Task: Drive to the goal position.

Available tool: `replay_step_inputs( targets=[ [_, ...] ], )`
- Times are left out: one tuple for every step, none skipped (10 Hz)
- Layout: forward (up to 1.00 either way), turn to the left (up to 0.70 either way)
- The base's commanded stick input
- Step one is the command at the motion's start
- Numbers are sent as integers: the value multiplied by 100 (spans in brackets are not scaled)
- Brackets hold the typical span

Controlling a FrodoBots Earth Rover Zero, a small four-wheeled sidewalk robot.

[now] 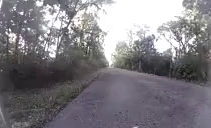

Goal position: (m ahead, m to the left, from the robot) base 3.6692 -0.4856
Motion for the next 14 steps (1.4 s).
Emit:
replay_step_inputs(
  targets=[
    [5,0],
    [5,0],
    [5,0],
    [5,0],
    [5,0],
    [5,0],
    [5,0],
    [5,0],
    [5,0],
    [5,0],
    [5,0],
    [5,0],
    [5,0],
    [5,0]
  ],
)
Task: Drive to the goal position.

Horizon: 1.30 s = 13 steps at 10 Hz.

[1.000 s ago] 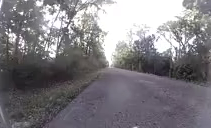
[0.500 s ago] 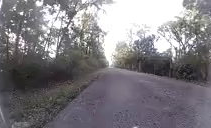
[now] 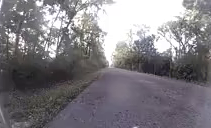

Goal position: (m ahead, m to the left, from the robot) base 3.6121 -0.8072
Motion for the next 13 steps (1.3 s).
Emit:
replay_step_inputs(
  targets=[
    [5,0],
    [5,0],
    [5,0],
    [5,0],
    [5,0],
    [5,0],
    [5,0],
    [5,0],
    [5,0],
    [5,0],
    [5,0],
    [5,0],
    [5,0]
  ],
)
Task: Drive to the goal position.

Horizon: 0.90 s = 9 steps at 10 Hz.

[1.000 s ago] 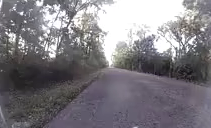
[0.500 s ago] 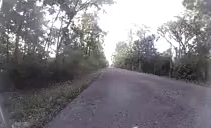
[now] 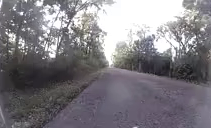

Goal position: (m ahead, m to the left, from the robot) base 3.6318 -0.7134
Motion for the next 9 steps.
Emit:
replay_step_inputs(
  targets=[
    [5,0],
    [5,0],
    [5,0],
    [5,0],
    [5,0],
    [5,0],
    [5,0],
    [5,0],
    [5,0]
  ],
)
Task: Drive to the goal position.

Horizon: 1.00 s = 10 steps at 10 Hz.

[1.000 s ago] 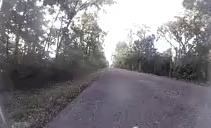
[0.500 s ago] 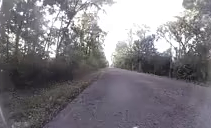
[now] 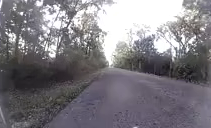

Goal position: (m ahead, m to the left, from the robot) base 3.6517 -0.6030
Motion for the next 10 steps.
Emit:
replay_step_inputs(
  targets=[
    [5,0],
    [5,0],
    [5,0],
    [5,0],
    [5,0],
    [5,0],
    [5,0],
    [5,0],
    [5,0],
    [5,0]
  ],
)
